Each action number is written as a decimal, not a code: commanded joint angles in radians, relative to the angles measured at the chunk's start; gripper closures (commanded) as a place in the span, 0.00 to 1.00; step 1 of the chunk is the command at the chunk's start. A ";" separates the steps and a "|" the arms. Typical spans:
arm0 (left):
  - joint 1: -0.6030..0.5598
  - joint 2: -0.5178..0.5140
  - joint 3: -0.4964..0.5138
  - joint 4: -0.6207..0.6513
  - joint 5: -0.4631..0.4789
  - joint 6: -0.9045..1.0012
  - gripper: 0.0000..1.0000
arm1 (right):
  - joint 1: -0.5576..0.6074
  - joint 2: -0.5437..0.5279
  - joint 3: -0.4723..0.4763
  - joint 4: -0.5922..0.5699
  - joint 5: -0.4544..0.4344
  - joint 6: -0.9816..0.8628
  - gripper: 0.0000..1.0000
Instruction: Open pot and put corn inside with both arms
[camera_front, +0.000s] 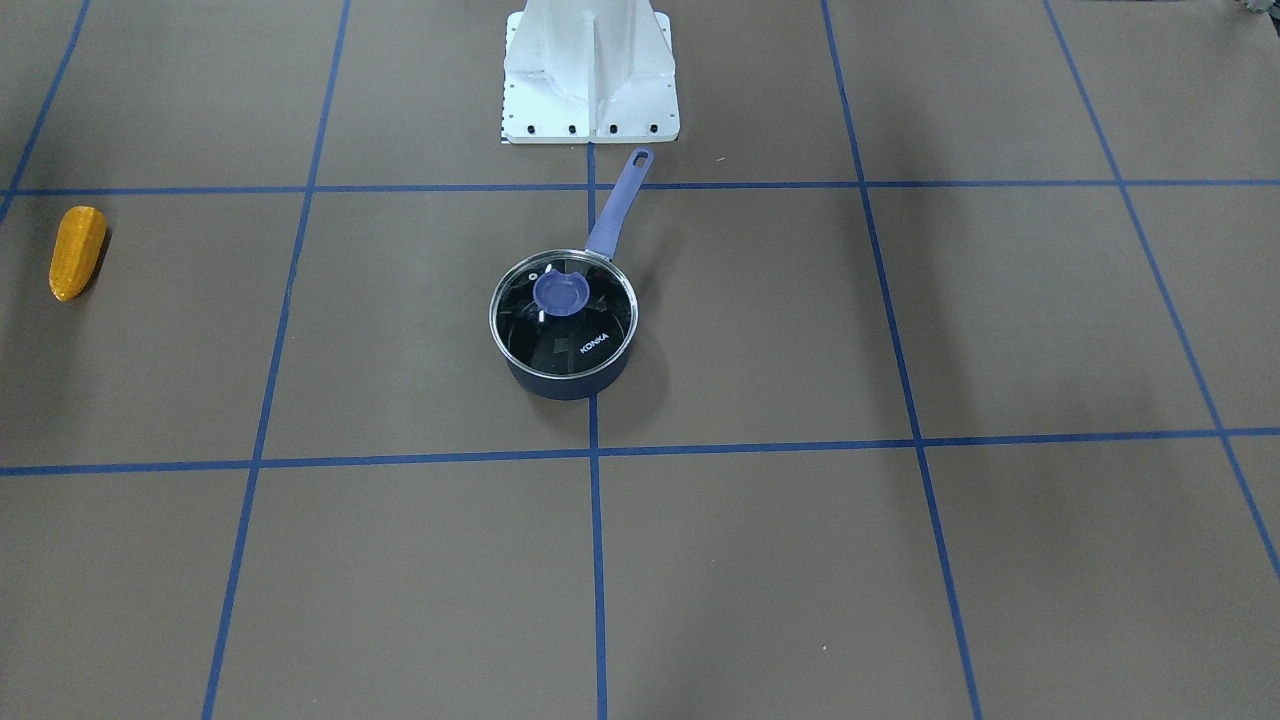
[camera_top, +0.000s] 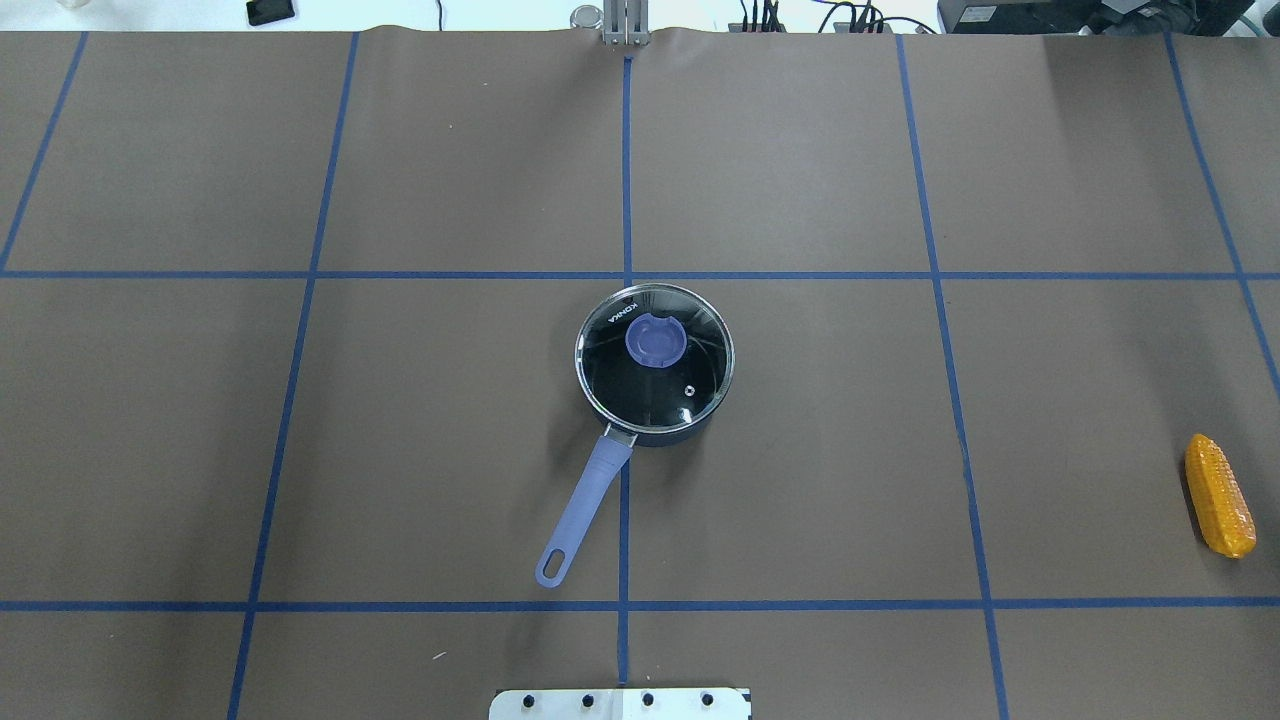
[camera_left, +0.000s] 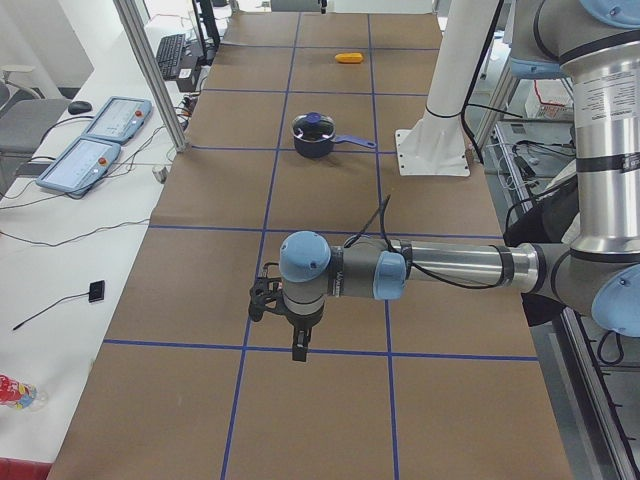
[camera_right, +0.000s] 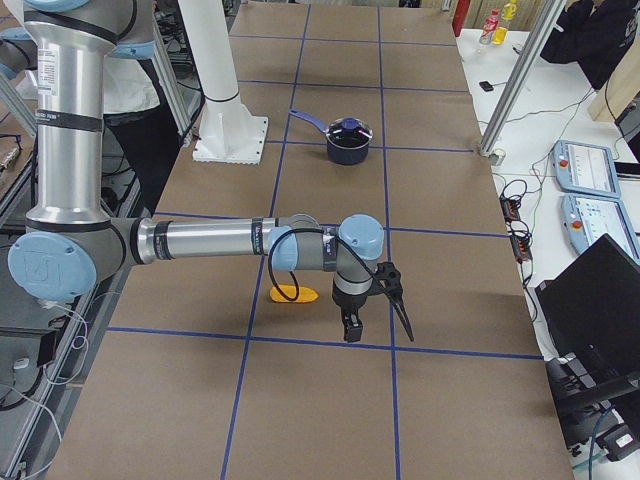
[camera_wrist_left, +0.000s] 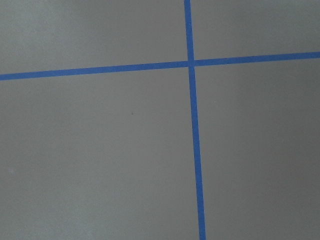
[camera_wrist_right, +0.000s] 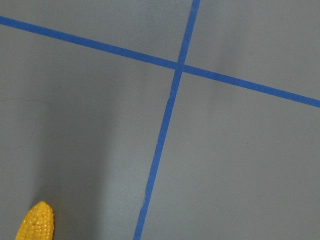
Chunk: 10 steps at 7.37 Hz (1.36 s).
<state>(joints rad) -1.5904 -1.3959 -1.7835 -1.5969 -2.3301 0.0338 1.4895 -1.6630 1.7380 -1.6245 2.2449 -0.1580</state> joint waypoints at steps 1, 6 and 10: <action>0.003 0.002 -0.011 0.000 -0.001 0.000 0.01 | 0.000 0.000 0.000 0.000 0.001 0.002 0.00; 0.003 -0.002 -0.055 0.000 -0.009 -0.012 0.01 | 0.000 0.017 0.037 0.002 0.010 0.003 0.00; 0.001 -0.070 -0.050 -0.246 -0.035 -0.017 0.01 | 0.001 0.149 0.054 0.000 0.002 0.015 0.00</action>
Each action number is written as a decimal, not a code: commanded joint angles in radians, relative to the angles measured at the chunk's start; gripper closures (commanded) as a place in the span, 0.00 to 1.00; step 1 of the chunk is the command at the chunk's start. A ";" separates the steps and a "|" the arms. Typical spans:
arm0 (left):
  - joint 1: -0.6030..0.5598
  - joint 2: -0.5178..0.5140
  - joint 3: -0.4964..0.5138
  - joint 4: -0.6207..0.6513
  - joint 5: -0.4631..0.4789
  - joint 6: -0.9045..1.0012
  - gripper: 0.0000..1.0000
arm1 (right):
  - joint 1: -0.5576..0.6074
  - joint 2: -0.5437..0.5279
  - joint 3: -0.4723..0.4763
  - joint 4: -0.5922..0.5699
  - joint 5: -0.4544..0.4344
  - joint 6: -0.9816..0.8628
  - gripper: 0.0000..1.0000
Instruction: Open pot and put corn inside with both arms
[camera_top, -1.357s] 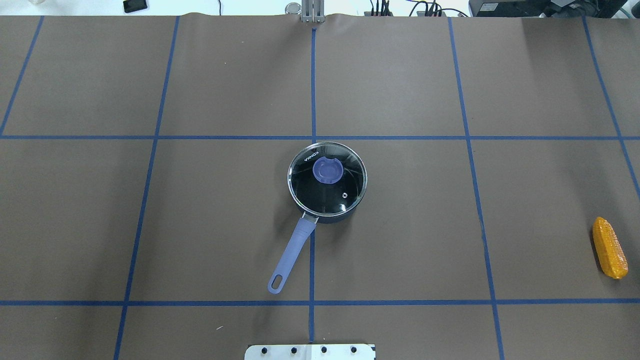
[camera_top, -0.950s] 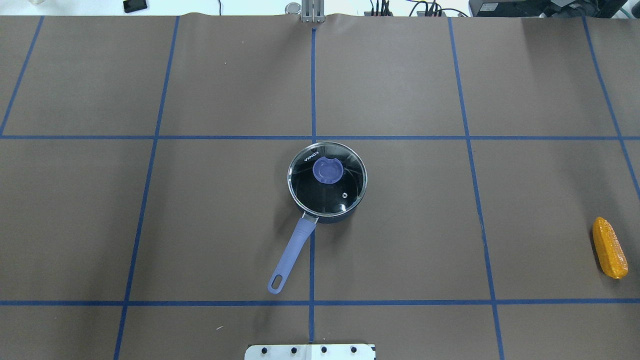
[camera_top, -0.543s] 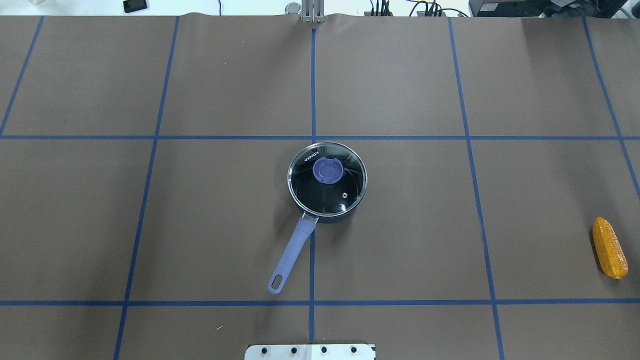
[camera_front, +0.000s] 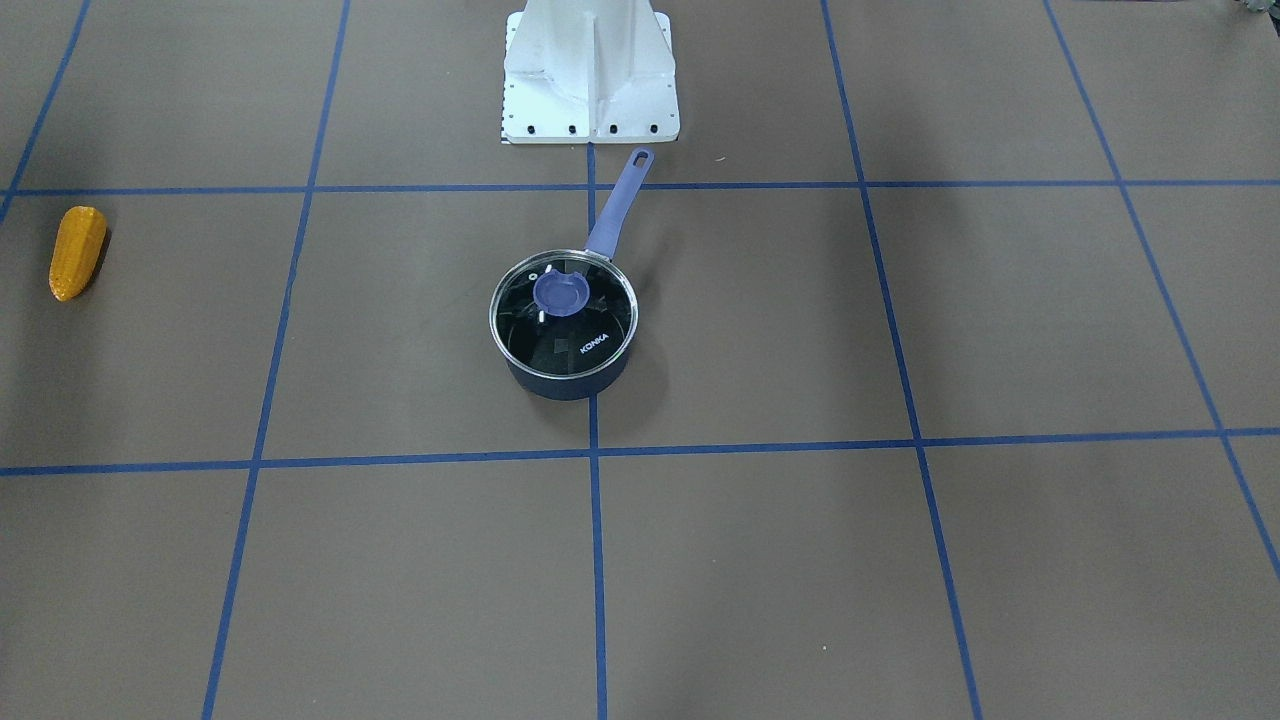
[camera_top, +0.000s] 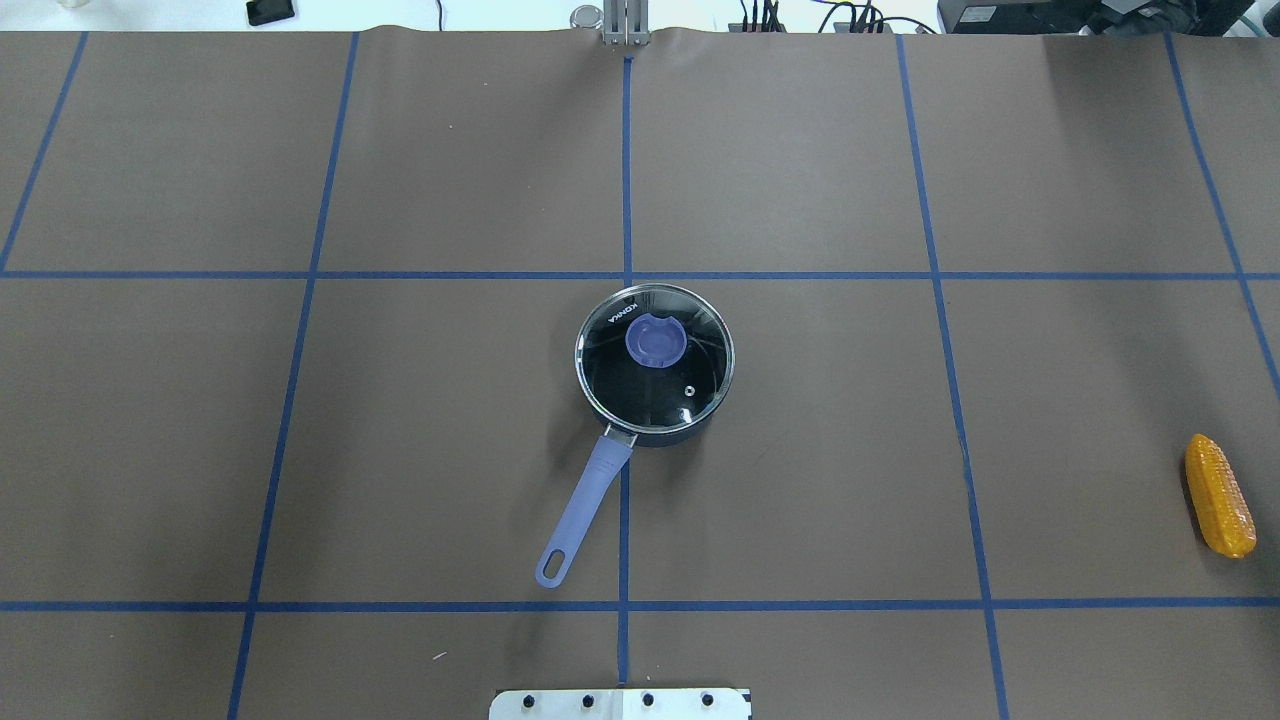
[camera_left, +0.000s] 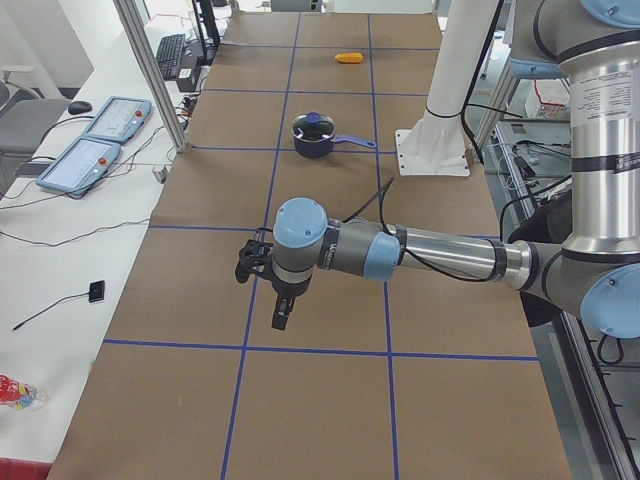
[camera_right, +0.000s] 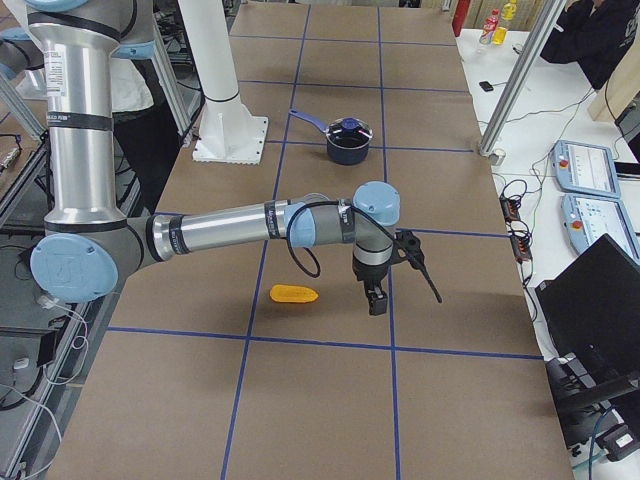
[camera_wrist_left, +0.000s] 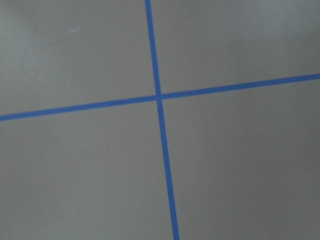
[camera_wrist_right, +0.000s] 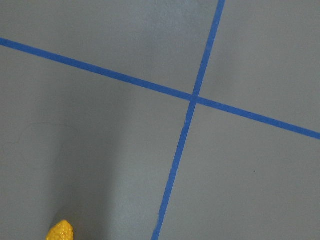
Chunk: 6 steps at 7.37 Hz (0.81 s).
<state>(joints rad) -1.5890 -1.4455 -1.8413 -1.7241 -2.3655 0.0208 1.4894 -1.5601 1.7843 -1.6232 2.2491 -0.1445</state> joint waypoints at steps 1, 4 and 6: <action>0.000 -0.022 0.011 -0.136 -0.003 -0.001 0.01 | 0.002 0.064 0.009 -0.001 -0.003 0.011 0.00; 0.000 -0.055 -0.004 -0.196 -0.126 -0.002 0.01 | 0.003 0.068 0.007 0.022 0.001 0.017 0.00; 0.087 -0.129 0.010 -0.227 -0.112 -0.134 0.01 | -0.003 0.060 0.000 0.104 -0.006 0.118 0.00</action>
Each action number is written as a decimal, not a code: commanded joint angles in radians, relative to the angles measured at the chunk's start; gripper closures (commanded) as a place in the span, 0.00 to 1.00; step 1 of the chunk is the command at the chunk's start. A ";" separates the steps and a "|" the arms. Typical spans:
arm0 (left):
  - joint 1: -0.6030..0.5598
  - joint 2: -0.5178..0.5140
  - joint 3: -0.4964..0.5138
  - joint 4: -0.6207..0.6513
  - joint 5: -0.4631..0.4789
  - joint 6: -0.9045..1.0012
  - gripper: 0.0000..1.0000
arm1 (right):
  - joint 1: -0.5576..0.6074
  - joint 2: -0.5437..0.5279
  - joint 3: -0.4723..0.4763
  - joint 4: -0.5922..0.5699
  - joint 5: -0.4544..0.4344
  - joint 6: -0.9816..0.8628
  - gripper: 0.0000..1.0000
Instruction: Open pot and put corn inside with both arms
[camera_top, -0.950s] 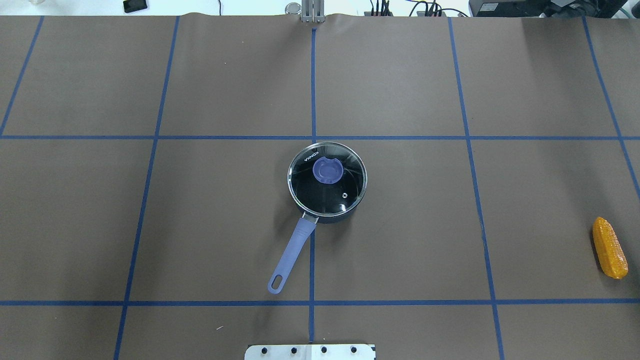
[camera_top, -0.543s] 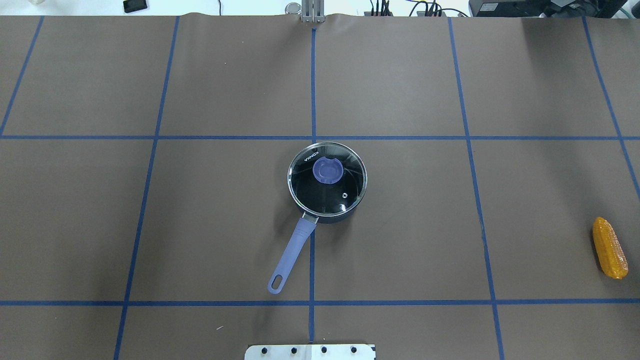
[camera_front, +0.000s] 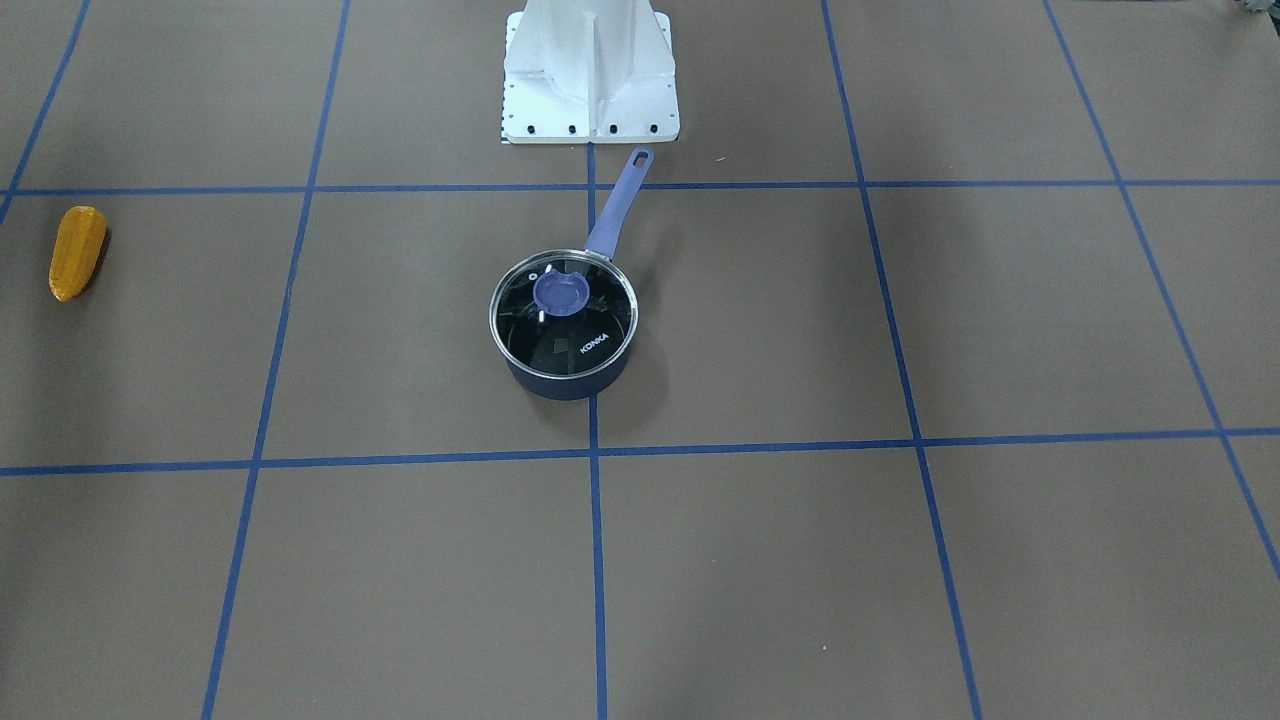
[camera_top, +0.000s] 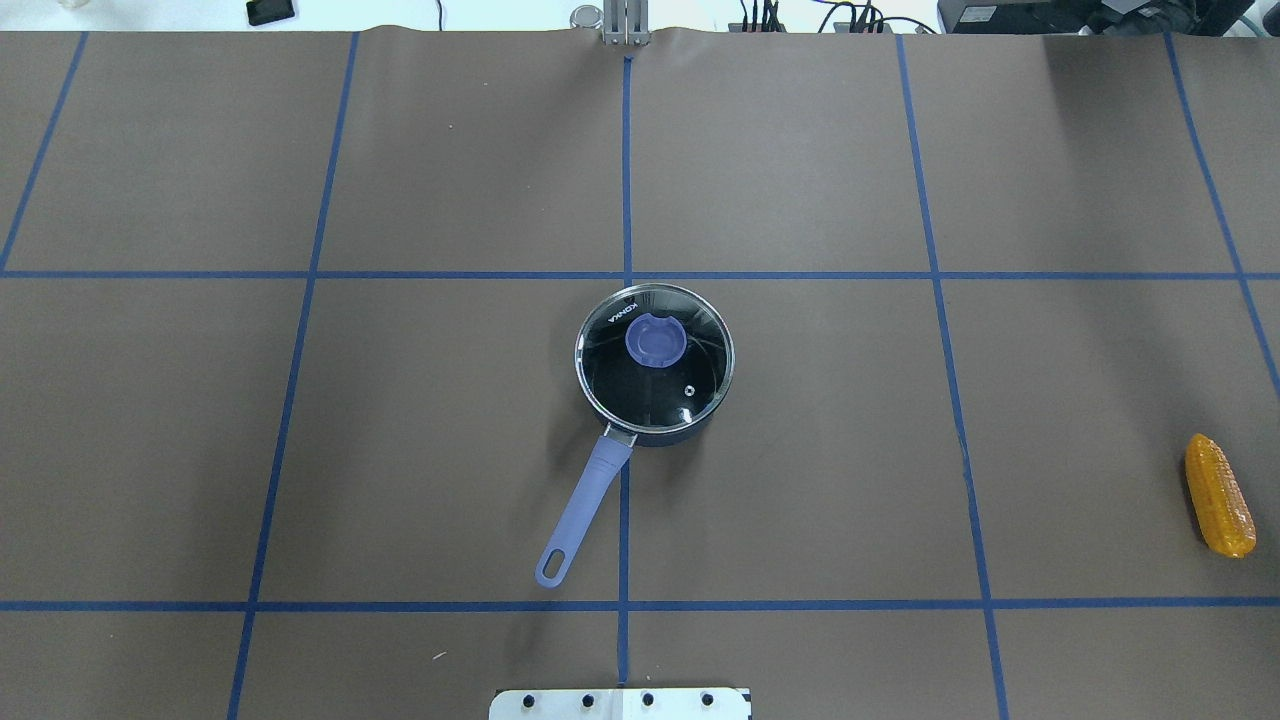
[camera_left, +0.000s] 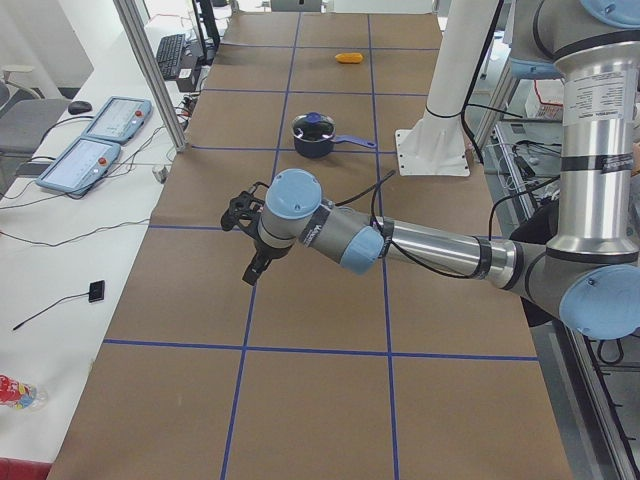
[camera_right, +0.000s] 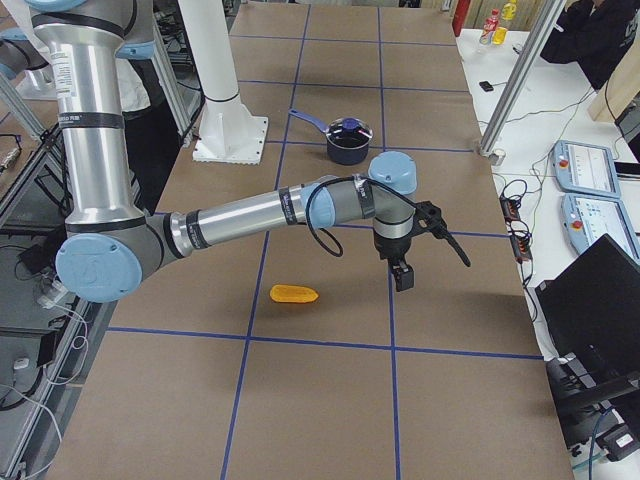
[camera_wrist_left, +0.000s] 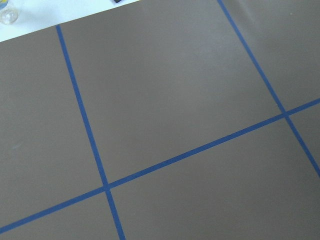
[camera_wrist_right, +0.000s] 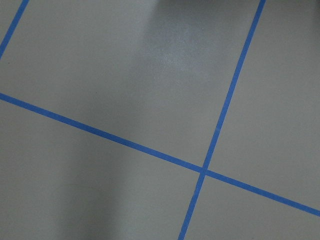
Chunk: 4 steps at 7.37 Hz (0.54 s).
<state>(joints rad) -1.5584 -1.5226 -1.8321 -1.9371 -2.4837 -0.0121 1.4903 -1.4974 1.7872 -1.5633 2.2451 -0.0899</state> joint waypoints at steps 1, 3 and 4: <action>0.136 -0.100 -0.012 -0.017 0.020 -0.294 0.01 | -0.010 -0.004 -0.003 0.057 -0.002 0.085 0.00; 0.391 -0.203 -0.045 0.012 0.292 -0.585 0.00 | -0.012 -0.007 -0.003 0.059 -0.002 0.087 0.00; 0.502 -0.341 -0.044 0.182 0.351 -0.674 0.00 | -0.012 -0.007 -0.003 0.059 -0.004 0.087 0.00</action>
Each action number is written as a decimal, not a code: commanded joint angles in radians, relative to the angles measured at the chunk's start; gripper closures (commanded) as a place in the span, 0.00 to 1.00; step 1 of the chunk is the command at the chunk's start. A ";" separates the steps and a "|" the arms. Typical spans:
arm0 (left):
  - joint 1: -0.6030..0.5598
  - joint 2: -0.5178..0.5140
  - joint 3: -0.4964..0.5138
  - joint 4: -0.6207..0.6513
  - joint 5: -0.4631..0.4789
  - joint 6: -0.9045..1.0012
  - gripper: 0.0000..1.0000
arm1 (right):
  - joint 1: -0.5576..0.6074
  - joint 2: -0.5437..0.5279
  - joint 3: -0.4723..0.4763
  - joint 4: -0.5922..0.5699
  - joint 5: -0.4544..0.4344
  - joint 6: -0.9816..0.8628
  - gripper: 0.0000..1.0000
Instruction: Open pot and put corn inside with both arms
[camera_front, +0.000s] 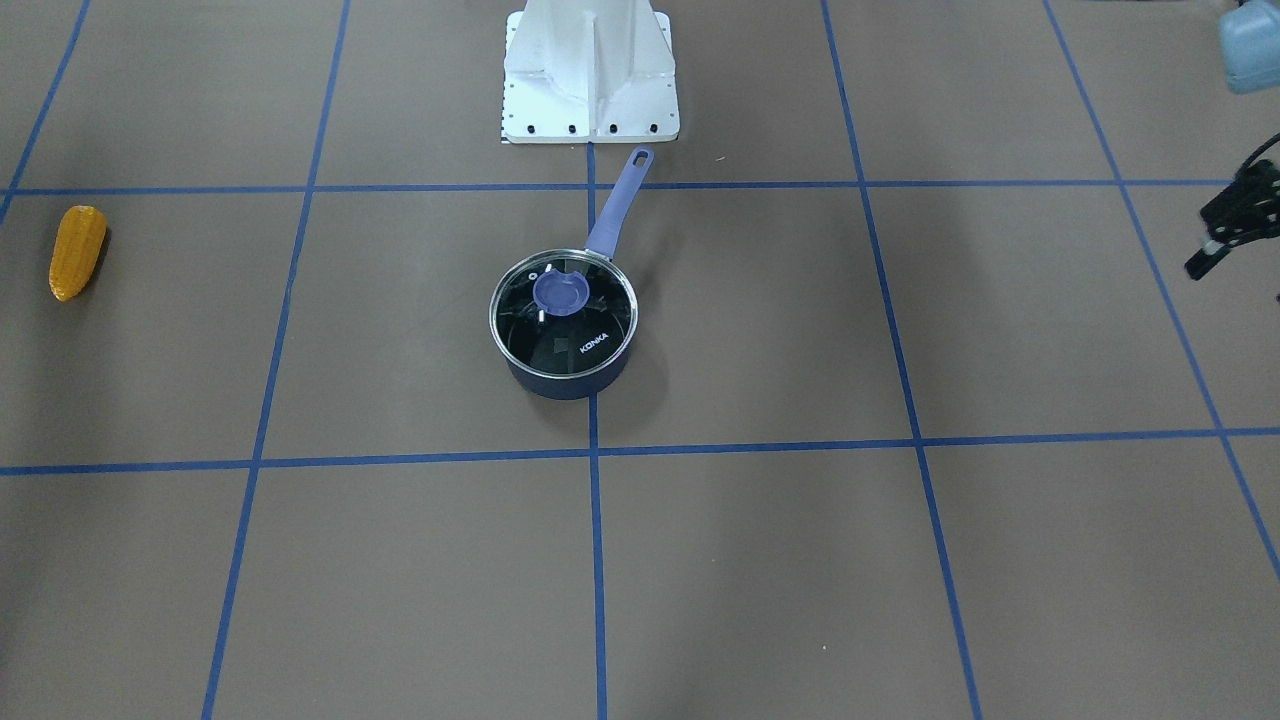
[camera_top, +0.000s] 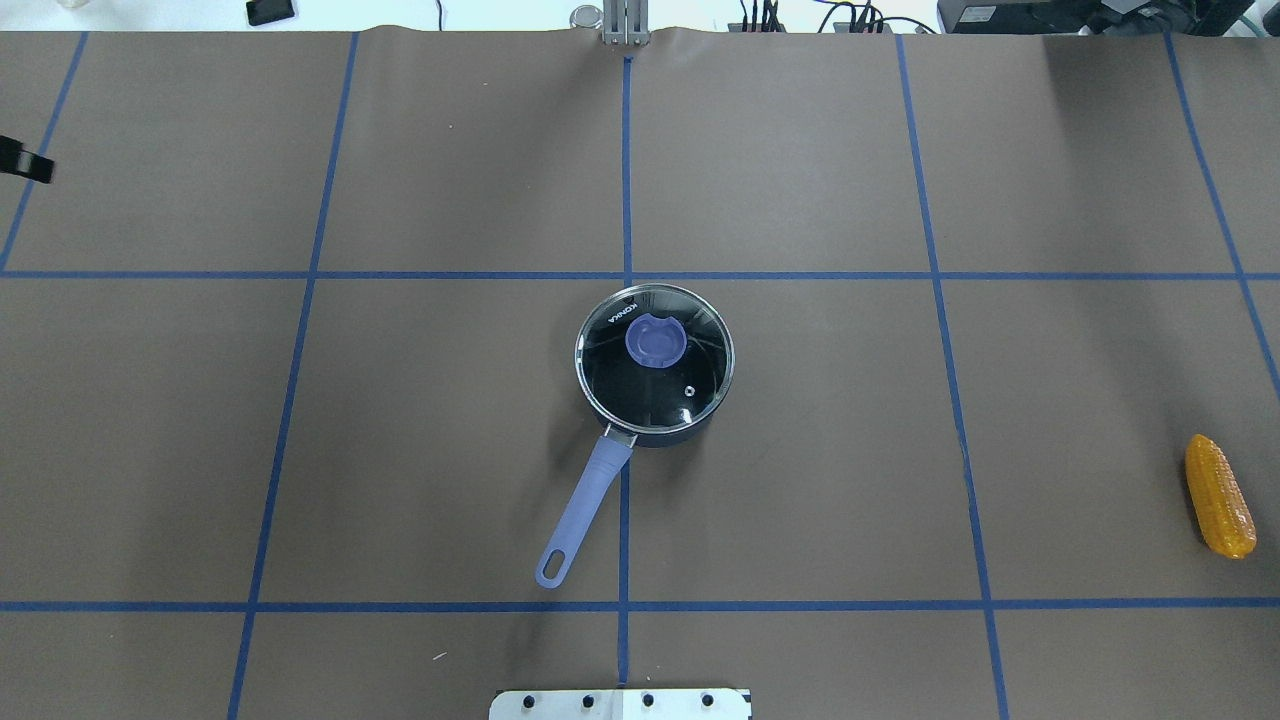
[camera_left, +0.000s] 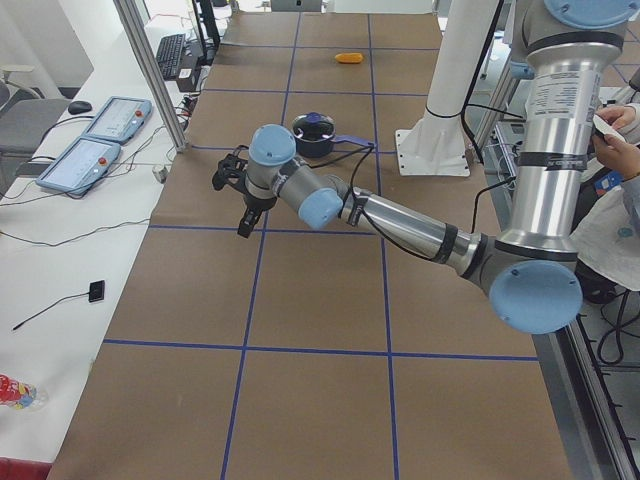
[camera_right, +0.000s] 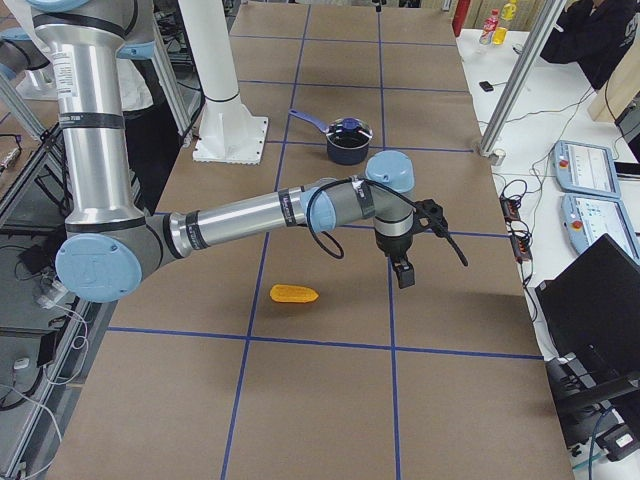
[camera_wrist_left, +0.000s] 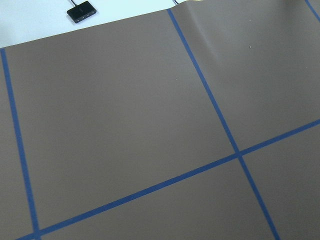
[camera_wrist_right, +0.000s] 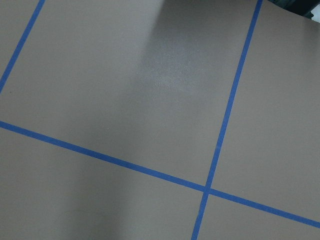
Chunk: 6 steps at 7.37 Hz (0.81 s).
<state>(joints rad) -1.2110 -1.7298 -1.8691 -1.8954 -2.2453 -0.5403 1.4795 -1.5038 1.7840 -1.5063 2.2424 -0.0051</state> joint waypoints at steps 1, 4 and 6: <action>0.236 -0.301 -0.010 0.359 0.149 -0.197 0.00 | -0.001 -0.001 0.000 0.001 -0.001 0.001 0.00; 0.490 -0.567 0.069 0.453 0.256 -0.491 0.00 | -0.001 -0.006 0.000 0.001 0.000 0.002 0.00; 0.612 -0.762 0.260 0.453 0.349 -0.622 0.00 | -0.002 -0.006 -0.002 0.001 0.000 0.002 0.00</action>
<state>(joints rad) -0.6755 -2.3730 -1.7218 -1.4445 -1.9571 -1.0830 1.4778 -1.5093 1.7838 -1.5048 2.2426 -0.0031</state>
